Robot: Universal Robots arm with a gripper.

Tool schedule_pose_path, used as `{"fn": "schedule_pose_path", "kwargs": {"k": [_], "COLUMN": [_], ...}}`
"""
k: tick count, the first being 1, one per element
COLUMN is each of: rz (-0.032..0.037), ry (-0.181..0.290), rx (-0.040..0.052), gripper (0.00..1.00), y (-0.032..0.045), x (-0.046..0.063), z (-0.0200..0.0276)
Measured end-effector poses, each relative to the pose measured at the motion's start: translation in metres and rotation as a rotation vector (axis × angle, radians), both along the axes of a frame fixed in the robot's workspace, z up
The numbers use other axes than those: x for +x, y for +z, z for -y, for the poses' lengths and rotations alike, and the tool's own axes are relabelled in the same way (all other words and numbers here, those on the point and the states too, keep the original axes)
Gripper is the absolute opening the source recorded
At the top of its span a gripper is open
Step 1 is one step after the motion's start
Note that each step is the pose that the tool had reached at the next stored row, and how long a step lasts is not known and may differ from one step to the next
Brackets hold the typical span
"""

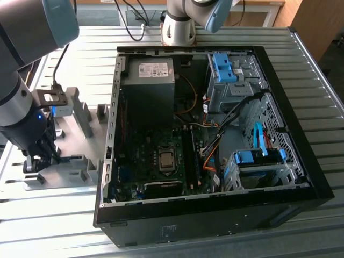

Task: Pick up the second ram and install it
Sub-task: 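Pick up the second ram and move it above second insertion slot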

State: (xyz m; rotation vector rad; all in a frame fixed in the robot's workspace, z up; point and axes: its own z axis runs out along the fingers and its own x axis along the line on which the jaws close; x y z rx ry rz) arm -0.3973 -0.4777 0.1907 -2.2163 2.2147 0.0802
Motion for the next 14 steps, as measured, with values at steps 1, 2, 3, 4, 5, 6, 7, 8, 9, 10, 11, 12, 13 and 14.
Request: {"fn": "schedule_pose_path", "kwargs": {"k": [1,2,3,4,5,6,7,8,9,10,11,12,13,14], "rz": [-0.0001,-0.0001,-0.0001,-0.0002,-0.0002,-0.0001,0.0000,-0.0001,-0.0001,-0.0001,0.0000,0.0000,0.0000,0.0000], "ry": [0.000,0.000,0.000,0.000,0.000,0.000,0.000,0.000,0.000,0.000,0.000,0.000,0.000,0.000], "rx": [0.0000,0.0000,0.0000,-0.0001,-0.0001,0.0000,0.0000,0.0000,0.0000,0.0000,0.0001,0.0000,0.0000,0.0000], "gripper": [0.14,0.14,0.14,0.14,0.14,0.14,0.14,0.14,0.14,0.14,0.14,0.14,0.14,0.14], "y": [0.0011,0.0026,0.0043,0.0059,0.0078,0.0117,0.0138,0.0161,0.0183,0.0205,0.0228,0.0250,0.0274,0.0300], "x": [0.000,0.000,0.000,0.000,0.000,0.000,0.000,0.000,0.000,0.000,0.000,0.000,0.000,0.000], "z": [0.0000,0.0000,0.0000,0.0000,0.0000,0.0000,0.0000,0.0000,0.0000,0.0000,0.0000,0.0000,0.0000,0.0000]}}
